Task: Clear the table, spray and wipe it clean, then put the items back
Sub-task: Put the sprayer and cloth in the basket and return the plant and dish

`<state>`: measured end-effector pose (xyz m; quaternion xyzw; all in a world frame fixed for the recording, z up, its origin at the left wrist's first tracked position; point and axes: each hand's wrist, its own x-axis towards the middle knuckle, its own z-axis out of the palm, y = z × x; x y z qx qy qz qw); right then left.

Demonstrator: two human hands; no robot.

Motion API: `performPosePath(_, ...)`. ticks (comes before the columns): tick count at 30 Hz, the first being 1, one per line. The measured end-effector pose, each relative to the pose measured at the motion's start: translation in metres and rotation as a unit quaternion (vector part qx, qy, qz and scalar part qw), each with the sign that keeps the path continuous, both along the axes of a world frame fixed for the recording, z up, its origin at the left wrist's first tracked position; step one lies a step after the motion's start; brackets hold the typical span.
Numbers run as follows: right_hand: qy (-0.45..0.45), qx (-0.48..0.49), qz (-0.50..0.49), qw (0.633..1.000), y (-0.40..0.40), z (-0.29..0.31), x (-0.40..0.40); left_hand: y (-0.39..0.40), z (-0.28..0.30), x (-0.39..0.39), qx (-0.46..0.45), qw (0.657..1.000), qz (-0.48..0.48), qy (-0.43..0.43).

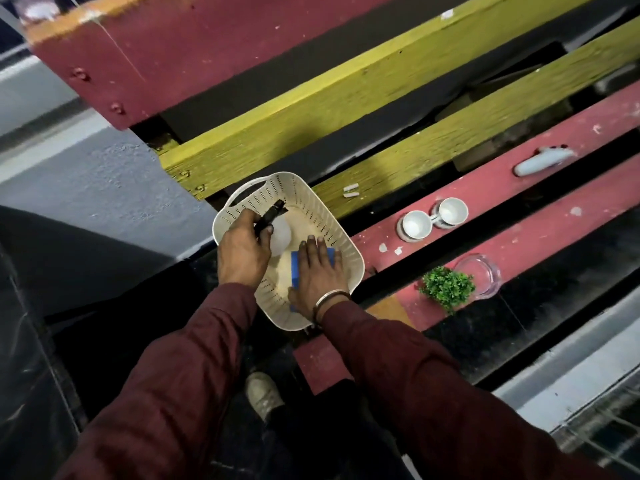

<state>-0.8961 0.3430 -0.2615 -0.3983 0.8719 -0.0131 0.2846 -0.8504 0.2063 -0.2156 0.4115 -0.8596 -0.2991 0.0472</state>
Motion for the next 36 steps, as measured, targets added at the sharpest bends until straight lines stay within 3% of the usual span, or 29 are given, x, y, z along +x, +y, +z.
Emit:
performPosePath(11,0.128,-0.067,-0.029,0.989,0.019,0.036,-0.016,0.025,0.026,0.005,-0.107,0.991,-0.079,0.013)
performPosePath(21,0.202,-0.043,-0.167,0.964,0.113,0.057,-0.079,0.097,0.042,-0.042,-0.13,0.966,-0.223,0.007)
performPosePath(30,0.165,-0.024,-0.319,0.933,0.234,0.023,-0.137,0.198,0.008,-0.116,-0.128,0.907,-0.401,0.027)
performPosePath(36,0.114,0.041,-0.313,0.942,0.288,-0.029,-0.166,0.245,-0.035,-0.146,-0.109,0.864,-0.492,0.003)
